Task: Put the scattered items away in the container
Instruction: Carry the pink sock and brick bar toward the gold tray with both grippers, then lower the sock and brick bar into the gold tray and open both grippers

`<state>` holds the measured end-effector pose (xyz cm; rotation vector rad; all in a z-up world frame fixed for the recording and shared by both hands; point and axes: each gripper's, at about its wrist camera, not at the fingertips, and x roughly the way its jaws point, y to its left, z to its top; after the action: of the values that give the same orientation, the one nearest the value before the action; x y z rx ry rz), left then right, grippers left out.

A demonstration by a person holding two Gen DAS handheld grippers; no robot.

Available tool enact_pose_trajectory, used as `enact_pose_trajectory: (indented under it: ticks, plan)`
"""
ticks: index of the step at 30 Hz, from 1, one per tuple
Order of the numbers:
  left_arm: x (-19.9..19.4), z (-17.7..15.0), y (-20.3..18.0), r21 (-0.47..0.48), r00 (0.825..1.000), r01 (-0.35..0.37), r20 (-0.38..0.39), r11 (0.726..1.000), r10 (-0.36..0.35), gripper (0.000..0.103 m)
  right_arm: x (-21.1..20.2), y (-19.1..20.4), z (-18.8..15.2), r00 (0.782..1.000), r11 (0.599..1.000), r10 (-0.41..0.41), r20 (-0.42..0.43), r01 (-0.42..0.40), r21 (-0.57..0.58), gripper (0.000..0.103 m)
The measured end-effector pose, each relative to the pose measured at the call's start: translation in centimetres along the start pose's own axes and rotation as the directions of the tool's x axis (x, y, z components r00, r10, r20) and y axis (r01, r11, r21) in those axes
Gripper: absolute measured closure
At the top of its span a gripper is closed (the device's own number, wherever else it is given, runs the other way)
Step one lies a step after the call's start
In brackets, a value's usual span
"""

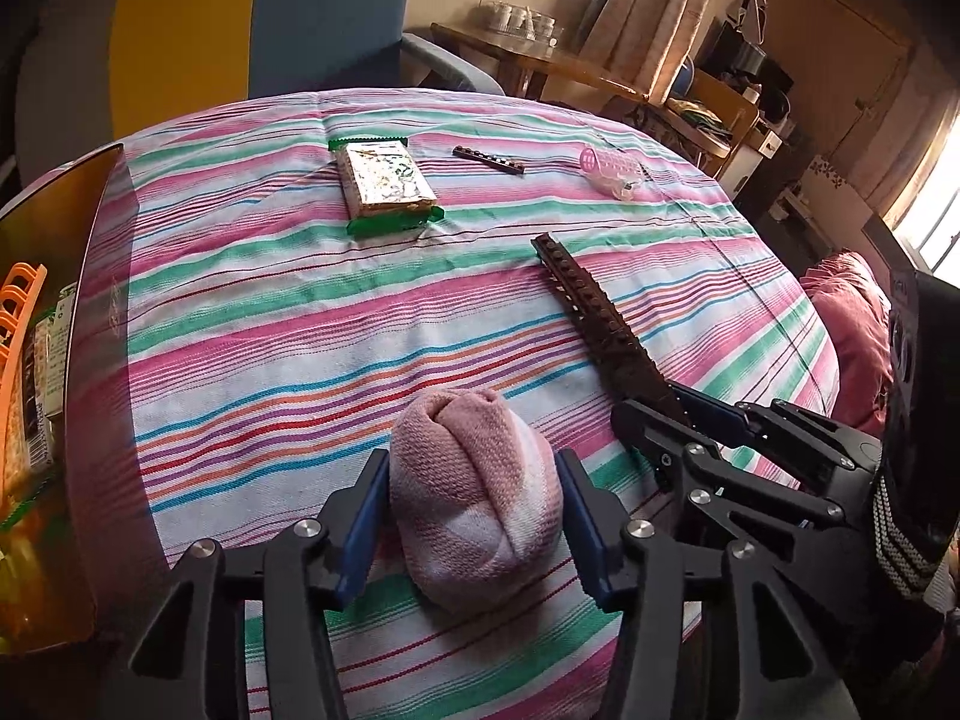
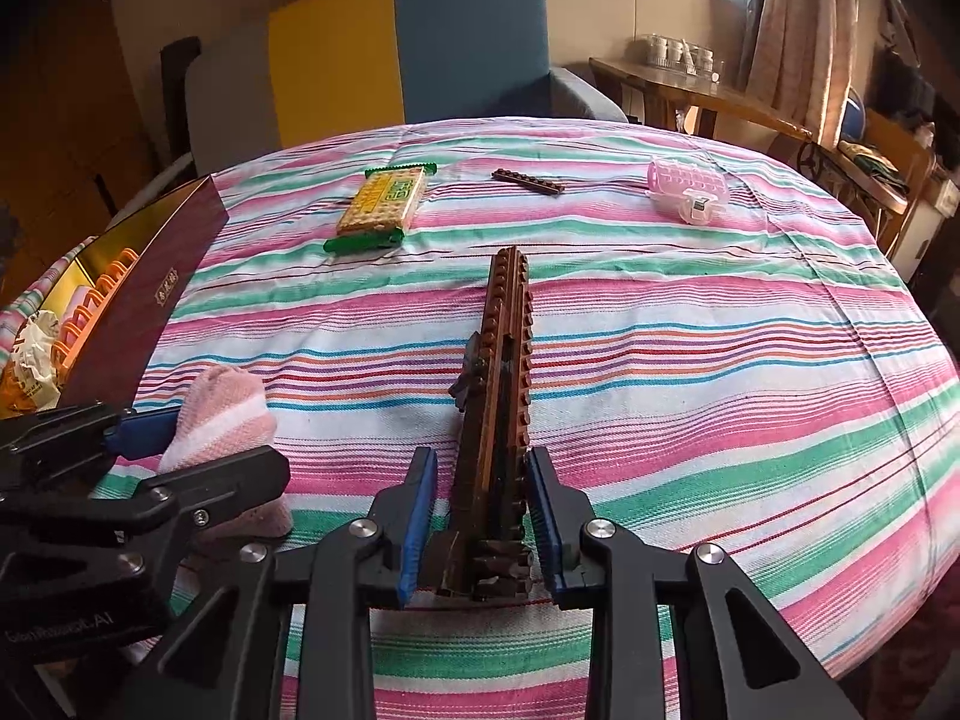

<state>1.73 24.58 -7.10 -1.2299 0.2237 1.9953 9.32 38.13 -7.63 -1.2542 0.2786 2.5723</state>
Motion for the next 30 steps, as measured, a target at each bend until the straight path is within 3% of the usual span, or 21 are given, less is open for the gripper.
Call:
enact_pose_trajectory:
  ticks: [8, 17, 24, 30]
  plan:
    - [-0.6, -0.6, -0.2, 0.016, 1.0, 0.016, 0.005, 1.0, -0.017, 0.049, -0.5, -0.2, -0.4, 1.0, 1.0, 0.013, -0.008, -0.013, 0.019, 0.076]
    - [-3.2, -0.5, 0.0, 0.017, 0.997, 0.03, 0.071, 0.999, -0.032, 0.049, -1.8, -0.6, -0.7, 0.995, 0.988, 0.098, 0.001, -0.097, 0.119, 0.078]
    - [-6.5, 0.1, 1.8, -0.026, 0.987, 0.004, 0.16, 1.0, 0.0, 0.049, -3.4, 1.4, 0.9, 0.987, 0.983, 0.155, 0.043, -0.159, 0.089, 0.078]
    - [-10.1, 0.2, 5.9, -0.134, 0.968, -0.046, 0.237, 0.99, 0.077, 0.049, -4.4, 5.9, 3.8, 0.967, 0.971, 0.24, 0.085, -0.239, -0.022, 0.078]
